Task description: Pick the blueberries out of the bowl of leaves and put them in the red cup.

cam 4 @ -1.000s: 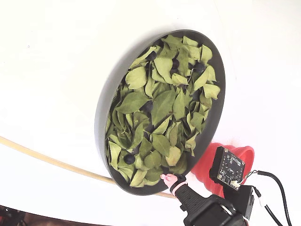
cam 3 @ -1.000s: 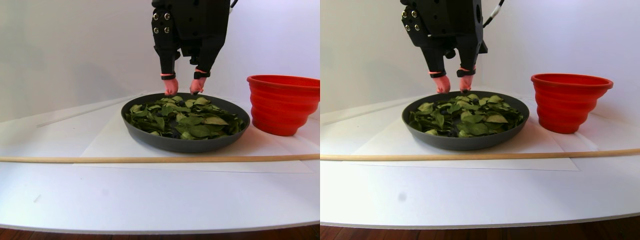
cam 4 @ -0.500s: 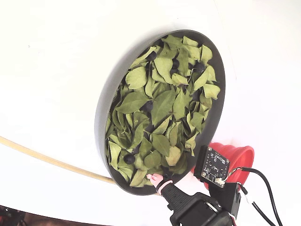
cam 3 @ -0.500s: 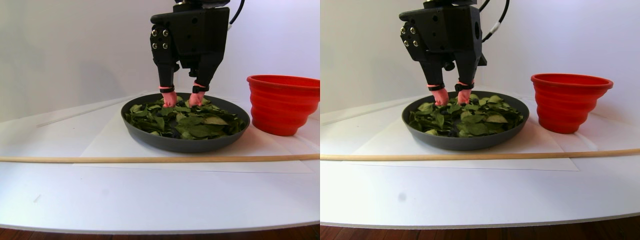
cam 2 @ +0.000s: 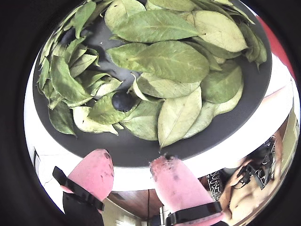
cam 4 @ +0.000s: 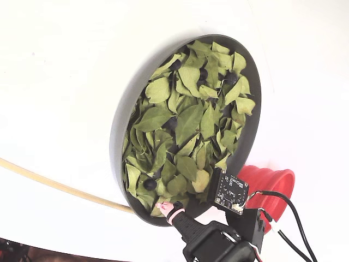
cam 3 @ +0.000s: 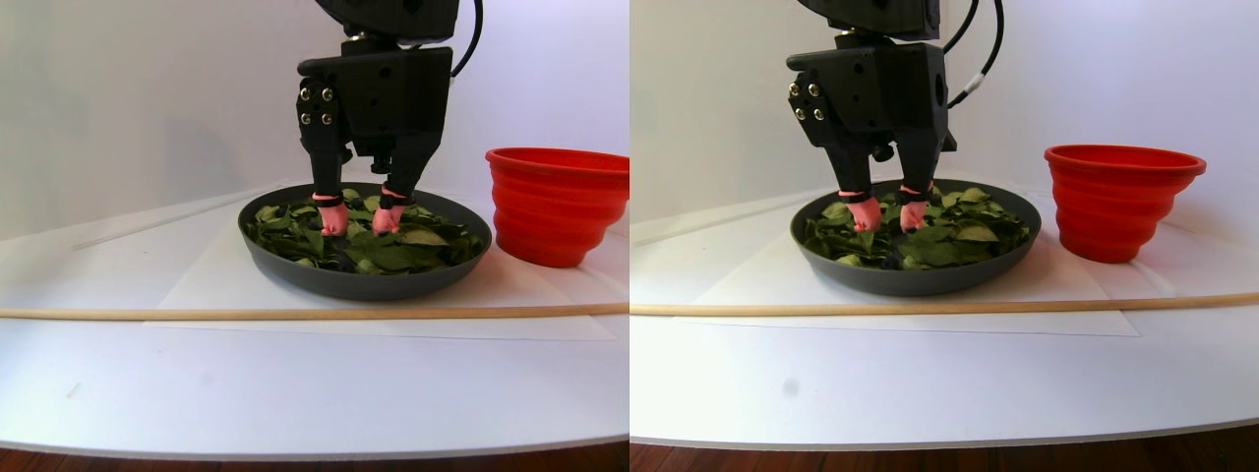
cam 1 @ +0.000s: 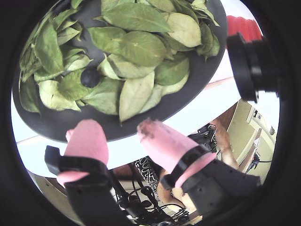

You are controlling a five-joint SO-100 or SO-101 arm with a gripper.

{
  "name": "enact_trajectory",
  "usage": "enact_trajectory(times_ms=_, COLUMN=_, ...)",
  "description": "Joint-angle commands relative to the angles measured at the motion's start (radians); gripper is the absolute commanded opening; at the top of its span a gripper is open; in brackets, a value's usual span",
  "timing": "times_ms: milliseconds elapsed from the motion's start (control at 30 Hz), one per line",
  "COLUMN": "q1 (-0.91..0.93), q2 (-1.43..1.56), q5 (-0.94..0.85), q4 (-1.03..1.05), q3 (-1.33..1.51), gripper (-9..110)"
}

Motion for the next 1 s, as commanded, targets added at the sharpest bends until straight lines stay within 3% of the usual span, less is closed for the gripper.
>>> enact_trajectory(times_ms=0, q1=-0.006, q2=-0.009, q5=-0.008, q4=-0.026, q3=-0.038, gripper=15)
enact_trajectory(times_ms=967, q1=-0.031, q2=-0.209, q5=-0.017, q4=-0.143, q3=-0.115, gripper=17)
